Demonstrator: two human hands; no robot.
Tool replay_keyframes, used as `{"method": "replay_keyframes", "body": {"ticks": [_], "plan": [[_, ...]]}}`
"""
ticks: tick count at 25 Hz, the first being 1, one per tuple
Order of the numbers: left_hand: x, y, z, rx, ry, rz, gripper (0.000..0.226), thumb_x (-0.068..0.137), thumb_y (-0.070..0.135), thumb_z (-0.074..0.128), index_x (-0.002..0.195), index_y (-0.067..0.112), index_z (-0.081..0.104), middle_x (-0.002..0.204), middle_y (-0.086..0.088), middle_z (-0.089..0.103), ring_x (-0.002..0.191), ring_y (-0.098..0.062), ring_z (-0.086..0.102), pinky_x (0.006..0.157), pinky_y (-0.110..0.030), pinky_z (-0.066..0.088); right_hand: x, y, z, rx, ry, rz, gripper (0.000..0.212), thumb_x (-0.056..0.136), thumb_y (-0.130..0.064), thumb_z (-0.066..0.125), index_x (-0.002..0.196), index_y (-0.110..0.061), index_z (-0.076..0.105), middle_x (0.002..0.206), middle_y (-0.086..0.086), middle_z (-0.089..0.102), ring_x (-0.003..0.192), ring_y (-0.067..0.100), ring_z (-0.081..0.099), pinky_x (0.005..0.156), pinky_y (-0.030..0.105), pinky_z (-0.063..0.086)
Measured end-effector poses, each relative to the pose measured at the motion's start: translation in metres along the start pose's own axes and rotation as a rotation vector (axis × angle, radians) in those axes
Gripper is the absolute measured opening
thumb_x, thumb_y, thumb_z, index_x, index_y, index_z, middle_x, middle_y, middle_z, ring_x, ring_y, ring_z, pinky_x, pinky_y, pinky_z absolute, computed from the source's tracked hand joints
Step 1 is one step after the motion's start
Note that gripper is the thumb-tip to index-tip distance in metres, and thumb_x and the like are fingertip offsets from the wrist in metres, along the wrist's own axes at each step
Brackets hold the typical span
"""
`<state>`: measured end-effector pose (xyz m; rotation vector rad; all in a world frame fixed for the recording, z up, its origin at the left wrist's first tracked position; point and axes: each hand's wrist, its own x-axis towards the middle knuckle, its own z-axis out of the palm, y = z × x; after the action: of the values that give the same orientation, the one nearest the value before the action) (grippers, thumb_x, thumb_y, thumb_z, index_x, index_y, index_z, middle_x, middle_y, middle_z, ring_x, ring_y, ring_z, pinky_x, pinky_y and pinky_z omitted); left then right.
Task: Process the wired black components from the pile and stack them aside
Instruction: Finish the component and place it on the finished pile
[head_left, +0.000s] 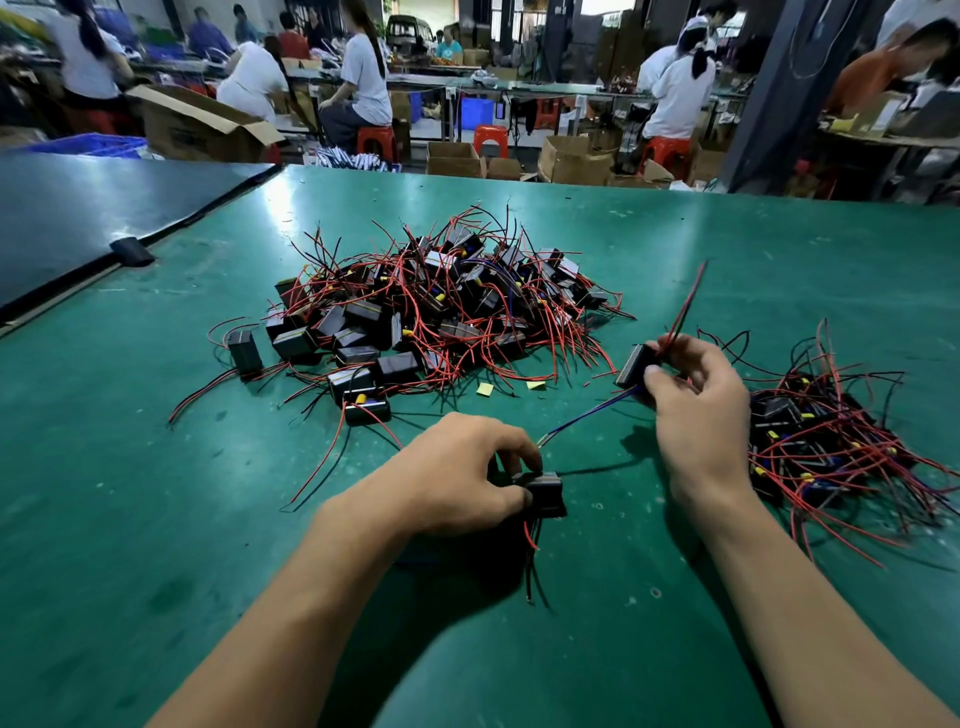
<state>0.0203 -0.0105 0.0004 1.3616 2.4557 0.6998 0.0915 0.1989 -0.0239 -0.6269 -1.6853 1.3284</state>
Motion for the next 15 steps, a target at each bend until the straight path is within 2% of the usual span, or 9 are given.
{"method": "replay_keyframes", "body": {"ticks": [2, 6, 9, 10, 12, 13, 15], "plan": [[0.001, -0.002, 0.0, -0.032, 0.027, -0.035, 0.023, 0.084, 0.032, 0.071, 0.107, 0.031, 0.071, 0.097, 0.01, 0.069, 0.091, -0.013, 0.062, 0.083, -0.027, 0.051, 0.001, -0.003, 0.0, 0.093, -0.013, -0.01, 0.032, 0.094, 0.004, 0.057, 0.108, -0.024, 0.06, 0.11, -0.004, 0.07, 0.093, -0.005, 0.066, 0.081, 0.013, 0.052], [0.001, -0.011, -0.005, -0.18, 0.016, -0.151, 0.016, 0.085, 0.028, 0.074, 0.1, 0.029, 0.068, 0.09, 0.009, 0.073, 0.085, -0.008, 0.067, 0.076, -0.021, 0.052, 0.002, -0.007, -0.001, 0.125, -0.047, -0.07, 0.037, 0.096, 0.006, 0.051, 0.106, -0.029, 0.057, 0.107, -0.008, 0.071, 0.099, -0.003, 0.066, 0.083, 0.014, 0.051], [0.002, -0.023, -0.011, -0.11, 0.075, -0.211, 0.003, 0.085, 0.028, 0.072, 0.085, 0.029, 0.069, 0.076, 0.014, 0.068, 0.067, 0.009, 0.059, 0.057, -0.006, 0.04, 0.002, -0.007, -0.002, 0.096, -0.194, 0.015, 0.038, 0.096, 0.008, 0.046, 0.104, -0.026, 0.06, 0.103, -0.005, 0.075, 0.1, 0.006, 0.069, 0.08, 0.018, 0.053], [0.003, -0.025, -0.012, -0.087, 0.096, -0.223, 0.003, 0.085, 0.028, 0.072, 0.082, 0.029, 0.072, 0.072, 0.015, 0.066, 0.06, 0.012, 0.055, 0.052, -0.003, 0.035, 0.0, -0.006, -0.002, 0.058, -0.29, 0.062, 0.038, 0.096, 0.01, 0.045, 0.102, -0.024, 0.062, 0.101, -0.004, 0.075, 0.098, 0.011, 0.069, 0.076, 0.018, 0.054], [0.004, -0.029, -0.013, -0.059, 0.122, -0.227, 0.005, 0.086, 0.028, 0.072, 0.083, 0.027, 0.076, 0.071, 0.014, 0.066, 0.056, 0.014, 0.052, 0.05, -0.002, 0.035, -0.006, -0.005, -0.001, -0.11, -0.499, 0.108, 0.04, 0.092, 0.013, 0.045, 0.097, -0.02, 0.066, 0.095, -0.002, 0.076, 0.091, 0.014, 0.07, 0.072, 0.018, 0.055], [0.004, -0.03, -0.013, -0.044, 0.138, -0.215, 0.006, 0.086, 0.028, 0.072, 0.085, 0.026, 0.077, 0.073, 0.013, 0.068, 0.057, 0.014, 0.051, 0.051, -0.002, 0.035, -0.009, -0.004, 0.0, -0.236, -0.586, 0.088, 0.04, 0.09, 0.013, 0.045, 0.095, -0.019, 0.068, 0.092, -0.004, 0.077, 0.087, 0.011, 0.07, 0.073, 0.017, 0.055], [0.004, -0.03, -0.011, -0.026, 0.196, -0.177, 0.007, 0.085, 0.03, 0.073, 0.087, 0.025, 0.077, 0.074, 0.014, 0.068, 0.06, 0.013, 0.052, 0.054, -0.001, 0.035, -0.014, -0.006, 0.002, -0.468, -0.687, -0.001, 0.039, 0.086, 0.009, 0.048, 0.092, -0.022, 0.07, 0.088, -0.009, 0.075, 0.078, -0.004, 0.067, 0.072, 0.007, 0.049]]}}
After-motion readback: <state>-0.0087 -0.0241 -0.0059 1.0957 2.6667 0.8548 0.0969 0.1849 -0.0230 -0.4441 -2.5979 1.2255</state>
